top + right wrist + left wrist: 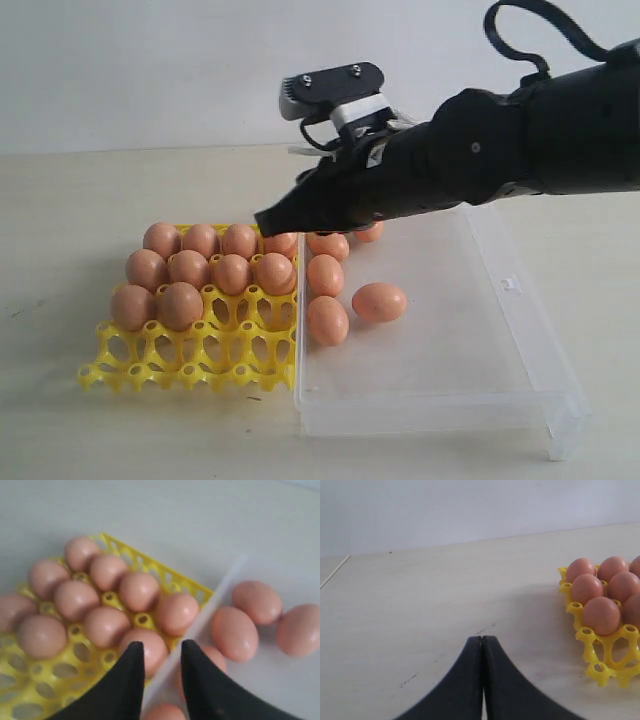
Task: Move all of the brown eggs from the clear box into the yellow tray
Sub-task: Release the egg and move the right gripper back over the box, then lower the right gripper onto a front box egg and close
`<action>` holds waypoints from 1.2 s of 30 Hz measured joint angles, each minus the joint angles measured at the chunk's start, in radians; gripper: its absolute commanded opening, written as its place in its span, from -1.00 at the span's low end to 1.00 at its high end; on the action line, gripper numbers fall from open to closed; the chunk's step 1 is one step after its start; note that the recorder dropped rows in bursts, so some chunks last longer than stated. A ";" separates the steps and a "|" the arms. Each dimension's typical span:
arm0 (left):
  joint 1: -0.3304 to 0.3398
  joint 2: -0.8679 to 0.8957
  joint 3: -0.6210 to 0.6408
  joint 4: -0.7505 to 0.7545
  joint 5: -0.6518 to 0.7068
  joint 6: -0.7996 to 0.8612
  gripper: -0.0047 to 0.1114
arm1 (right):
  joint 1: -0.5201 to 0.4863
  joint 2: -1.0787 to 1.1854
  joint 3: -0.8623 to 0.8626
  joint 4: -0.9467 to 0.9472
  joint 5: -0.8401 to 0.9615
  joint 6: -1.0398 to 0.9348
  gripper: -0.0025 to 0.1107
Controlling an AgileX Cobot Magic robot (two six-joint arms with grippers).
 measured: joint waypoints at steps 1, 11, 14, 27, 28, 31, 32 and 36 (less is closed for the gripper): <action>0.000 0.000 0.000 0.000 0.000 0.000 -0.92 | -0.021 0.000 0.000 -0.024 0.039 -0.010 -0.07; 0.000 0.000 0.000 0.000 0.000 0.000 -0.92 | -0.116 0.023 -0.050 -0.096 0.293 -0.221 0.07; 0.000 0.000 0.000 0.000 0.000 0.000 -0.92 | -0.121 0.057 -0.101 -0.129 0.412 -0.269 0.07; 0.000 0.000 0.000 0.000 0.000 0.000 -0.92 | -0.122 0.212 -0.263 -0.202 0.657 -0.451 0.02; 0.000 0.000 0.000 0.000 0.000 0.000 -0.92 | -0.122 0.220 -0.271 -0.207 0.657 -0.456 0.02; 0.000 0.000 0.000 0.000 0.000 0.000 -0.92 | -0.122 0.244 -0.281 -0.212 0.657 -0.465 0.02; 0.000 0.000 0.000 0.000 0.000 0.000 -0.92 | -0.122 0.253 -0.281 -0.214 0.657 -0.470 0.02; 0.000 0.000 0.000 0.000 0.000 0.000 -0.92 | -0.122 0.269 -0.282 -0.214 0.653 -0.477 0.02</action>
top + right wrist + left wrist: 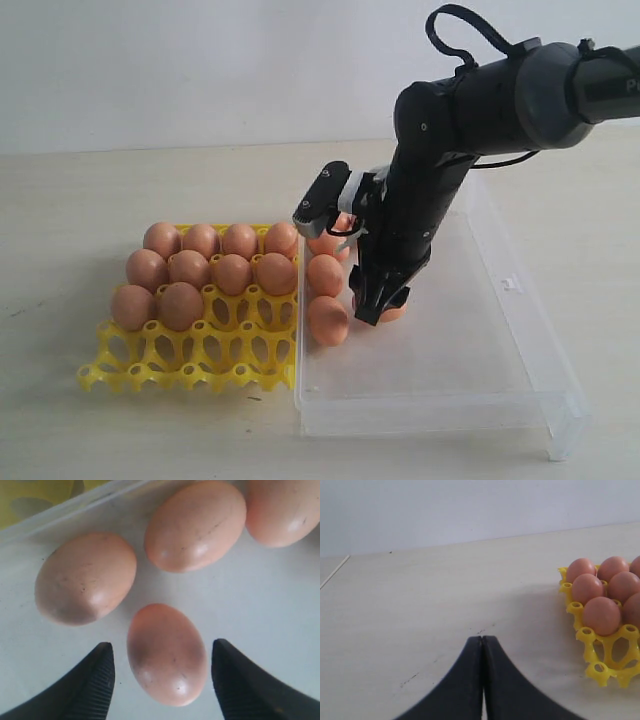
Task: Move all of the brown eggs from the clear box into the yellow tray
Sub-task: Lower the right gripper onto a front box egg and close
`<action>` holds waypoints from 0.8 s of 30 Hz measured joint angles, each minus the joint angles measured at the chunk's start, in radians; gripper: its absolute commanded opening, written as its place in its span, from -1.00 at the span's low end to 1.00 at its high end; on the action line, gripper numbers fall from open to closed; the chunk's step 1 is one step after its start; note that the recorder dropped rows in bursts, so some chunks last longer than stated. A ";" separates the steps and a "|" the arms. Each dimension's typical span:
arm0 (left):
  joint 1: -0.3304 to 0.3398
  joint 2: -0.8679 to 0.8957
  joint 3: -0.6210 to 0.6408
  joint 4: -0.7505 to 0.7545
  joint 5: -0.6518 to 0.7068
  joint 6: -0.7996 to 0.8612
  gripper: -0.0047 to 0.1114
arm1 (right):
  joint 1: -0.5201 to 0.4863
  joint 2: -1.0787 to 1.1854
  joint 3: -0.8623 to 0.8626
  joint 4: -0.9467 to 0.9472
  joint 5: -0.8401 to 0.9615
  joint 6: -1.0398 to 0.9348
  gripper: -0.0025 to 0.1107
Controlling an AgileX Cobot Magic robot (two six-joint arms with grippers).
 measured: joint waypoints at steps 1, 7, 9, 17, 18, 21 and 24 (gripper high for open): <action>0.000 0.000 0.000 0.000 0.000 0.000 -0.92 | 0.000 0.004 -0.001 -0.001 0.000 -0.002 0.02; 0.000 0.000 0.000 0.000 0.000 0.000 -0.92 | 0.000 0.029 -0.002 -0.002 -0.009 -0.011 0.02; 0.000 0.000 0.000 0.000 0.000 0.000 -0.92 | 0.000 0.037 -0.002 -0.002 -0.022 -0.016 0.02; 0.000 0.000 0.000 0.000 0.000 0.000 -0.92 | 0.000 0.054 -0.002 0.016 -0.072 -0.027 -0.95; 0.000 0.000 0.000 0.000 0.000 0.000 -0.92 | 0.000 0.056 -0.005 0.018 -0.075 -0.027 -0.96; 0.000 0.000 0.000 0.000 0.000 0.000 -0.92 | 0.000 0.061 -0.006 0.025 -0.079 -0.018 -0.96; 0.000 0.000 0.000 0.000 0.000 0.000 -0.92 | 0.000 0.053 -0.006 0.025 -0.087 -0.002 -0.96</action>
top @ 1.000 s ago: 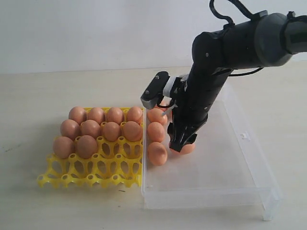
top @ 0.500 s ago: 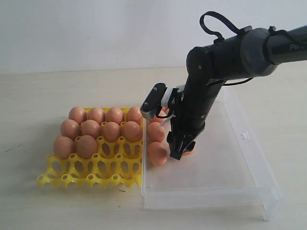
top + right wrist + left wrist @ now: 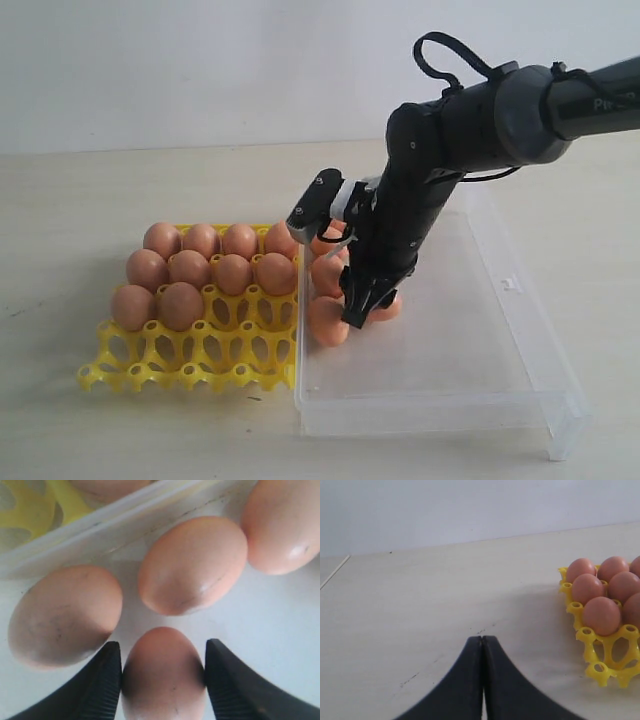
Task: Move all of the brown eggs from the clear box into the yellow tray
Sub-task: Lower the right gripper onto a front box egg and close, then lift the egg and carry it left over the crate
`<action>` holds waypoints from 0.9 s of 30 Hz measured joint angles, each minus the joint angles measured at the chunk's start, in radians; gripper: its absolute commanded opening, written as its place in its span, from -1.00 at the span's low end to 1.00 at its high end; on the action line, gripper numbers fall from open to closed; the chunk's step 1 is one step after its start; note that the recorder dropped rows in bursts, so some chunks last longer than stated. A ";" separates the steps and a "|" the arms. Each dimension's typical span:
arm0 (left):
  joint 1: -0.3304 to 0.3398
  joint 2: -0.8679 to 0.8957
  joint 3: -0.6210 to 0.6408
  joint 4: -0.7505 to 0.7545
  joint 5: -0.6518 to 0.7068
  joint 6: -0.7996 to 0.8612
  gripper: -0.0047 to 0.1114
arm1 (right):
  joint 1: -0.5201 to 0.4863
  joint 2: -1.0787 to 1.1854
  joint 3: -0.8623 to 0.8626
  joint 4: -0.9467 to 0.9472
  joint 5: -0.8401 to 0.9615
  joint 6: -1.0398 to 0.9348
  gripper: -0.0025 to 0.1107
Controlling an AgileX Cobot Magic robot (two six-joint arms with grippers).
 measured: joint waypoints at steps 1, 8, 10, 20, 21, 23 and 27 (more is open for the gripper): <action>0.000 0.000 0.000 0.000 0.000 0.000 -0.92 | 0.000 -0.009 0.000 -0.004 -0.025 0.031 -0.96; 0.000 0.000 0.000 0.000 0.000 0.000 -0.92 | 0.002 -0.106 0.000 -0.009 -0.152 0.242 -0.96; 0.000 0.000 0.000 0.000 0.000 0.000 -0.92 | 0.014 -0.151 0.024 -0.006 -0.214 0.282 -0.96; 0.000 0.000 0.000 0.000 0.000 0.000 -0.92 | 0.191 -0.262 0.203 0.254 -0.682 0.336 -0.96; 0.000 0.000 0.000 0.000 0.000 0.000 -0.92 | 0.209 -0.260 0.215 0.272 -0.726 0.346 -0.96; 0.000 0.000 0.000 0.000 0.000 0.000 -0.92 | 0.248 -0.244 0.236 0.291 -0.818 0.378 -0.96; 0.000 0.000 0.000 0.000 0.000 0.000 -0.92 | 0.294 -0.187 0.245 0.304 -0.931 0.447 -0.96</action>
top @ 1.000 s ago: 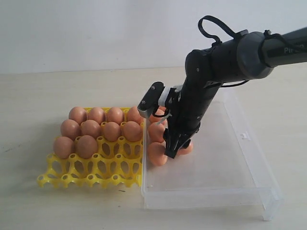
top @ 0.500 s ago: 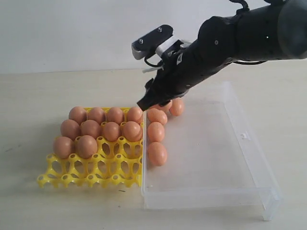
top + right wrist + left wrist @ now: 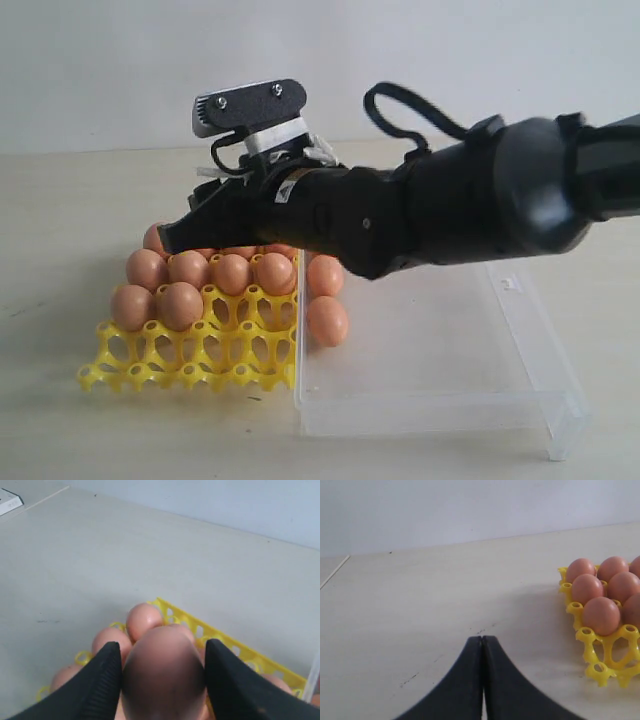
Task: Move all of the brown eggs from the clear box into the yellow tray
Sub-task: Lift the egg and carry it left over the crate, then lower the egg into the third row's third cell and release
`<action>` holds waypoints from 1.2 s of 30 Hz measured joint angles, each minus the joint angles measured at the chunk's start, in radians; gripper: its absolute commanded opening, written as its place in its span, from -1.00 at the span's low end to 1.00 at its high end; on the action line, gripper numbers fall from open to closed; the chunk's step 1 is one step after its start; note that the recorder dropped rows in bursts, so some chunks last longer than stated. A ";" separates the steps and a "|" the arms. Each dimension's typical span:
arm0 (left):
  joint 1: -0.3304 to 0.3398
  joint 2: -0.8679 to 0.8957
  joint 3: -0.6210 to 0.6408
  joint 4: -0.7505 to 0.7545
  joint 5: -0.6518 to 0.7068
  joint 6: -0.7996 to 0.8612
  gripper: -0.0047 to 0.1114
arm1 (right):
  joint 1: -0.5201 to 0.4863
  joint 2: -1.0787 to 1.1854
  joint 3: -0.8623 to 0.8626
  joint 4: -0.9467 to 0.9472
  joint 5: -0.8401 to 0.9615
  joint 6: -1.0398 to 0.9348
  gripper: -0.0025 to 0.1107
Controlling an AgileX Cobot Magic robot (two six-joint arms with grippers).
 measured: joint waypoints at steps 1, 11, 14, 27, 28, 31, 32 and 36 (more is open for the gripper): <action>0.000 0.000 0.000 0.000 0.000 0.000 -0.92 | 0.007 0.016 0.002 0.000 -0.021 0.020 -0.96; 0.000 0.000 0.000 0.000 0.000 0.000 -0.92 | 0.046 0.115 0.004 0.012 -0.090 0.165 -0.96; 0.000 0.000 0.000 0.000 0.000 0.000 -0.92 | 0.060 0.117 0.004 0.019 -0.093 0.167 -0.96; 0.000 0.000 0.000 0.000 0.000 0.000 -0.92 | 0.062 0.127 0.056 0.056 -0.163 0.170 -0.96; 0.000 0.000 0.000 0.000 0.000 0.000 -0.92 | 0.062 0.127 0.056 0.056 -0.166 0.170 -0.96; 0.000 0.000 0.000 0.000 0.000 0.000 -0.92 | 0.062 0.127 0.056 0.056 -0.165 0.174 -0.96; 0.000 0.000 0.000 0.000 0.000 0.000 -0.92 | 0.062 0.127 0.056 0.056 -0.165 0.180 -0.96; 0.000 0.000 0.000 0.000 0.000 0.000 -0.92 | 0.062 0.127 0.056 0.056 -0.167 0.195 -0.96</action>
